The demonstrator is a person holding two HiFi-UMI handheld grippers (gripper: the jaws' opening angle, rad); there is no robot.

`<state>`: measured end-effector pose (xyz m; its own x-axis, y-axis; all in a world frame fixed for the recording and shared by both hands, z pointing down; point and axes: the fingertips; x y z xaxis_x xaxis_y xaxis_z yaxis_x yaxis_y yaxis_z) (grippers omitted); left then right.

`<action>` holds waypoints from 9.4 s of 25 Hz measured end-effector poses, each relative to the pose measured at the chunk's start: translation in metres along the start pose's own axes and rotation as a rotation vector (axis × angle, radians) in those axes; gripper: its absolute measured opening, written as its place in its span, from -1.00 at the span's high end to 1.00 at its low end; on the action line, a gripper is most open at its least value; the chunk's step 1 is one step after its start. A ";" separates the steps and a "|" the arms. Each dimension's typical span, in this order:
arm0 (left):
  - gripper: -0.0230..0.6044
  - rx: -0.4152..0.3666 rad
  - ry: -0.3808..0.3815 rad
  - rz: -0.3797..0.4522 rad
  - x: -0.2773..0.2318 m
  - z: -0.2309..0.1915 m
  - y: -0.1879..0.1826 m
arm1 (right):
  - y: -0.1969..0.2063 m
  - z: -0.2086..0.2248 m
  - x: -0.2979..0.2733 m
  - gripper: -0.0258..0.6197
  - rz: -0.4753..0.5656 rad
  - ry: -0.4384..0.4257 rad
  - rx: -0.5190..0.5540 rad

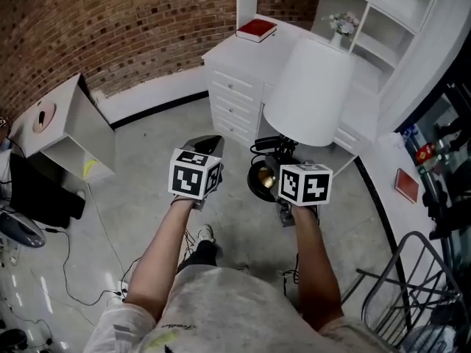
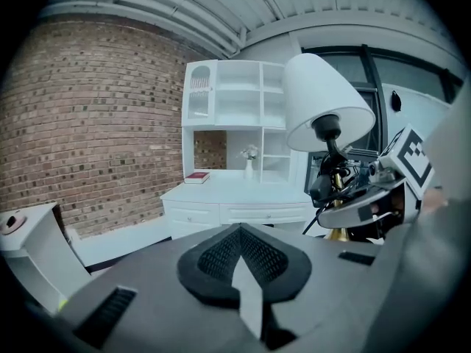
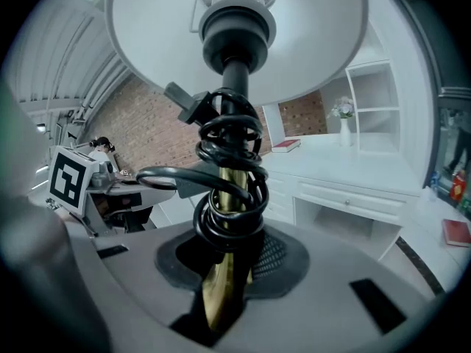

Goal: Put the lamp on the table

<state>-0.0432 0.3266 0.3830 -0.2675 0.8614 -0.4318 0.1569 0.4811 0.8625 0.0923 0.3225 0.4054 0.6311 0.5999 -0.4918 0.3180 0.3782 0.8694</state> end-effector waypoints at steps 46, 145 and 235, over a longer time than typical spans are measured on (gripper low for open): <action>0.93 -0.055 0.248 -0.121 -0.151 -0.183 -0.115 | -0.110 0.012 -0.202 0.63 -0.061 0.156 -0.161; 0.93 -0.129 0.124 -0.244 -0.504 -0.058 -0.193 | -0.130 0.404 -0.301 0.63 -0.076 0.094 -0.186; 0.94 0.050 0.007 -0.254 -0.698 -0.187 -0.292 | -0.250 0.539 -0.568 0.64 -0.050 -0.052 0.084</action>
<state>-0.0801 -0.4458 0.4822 -0.3107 0.7111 -0.6307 0.1310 0.6893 0.7125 0.0355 -0.4926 0.4928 0.6484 0.5435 -0.5332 0.4068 0.3447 0.8460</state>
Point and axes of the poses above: the fingertips, and each gripper's own axes: x backward along the fingers, z to its right, y out of its underside, and after that the axes turned 15 degrees about x, right-handed
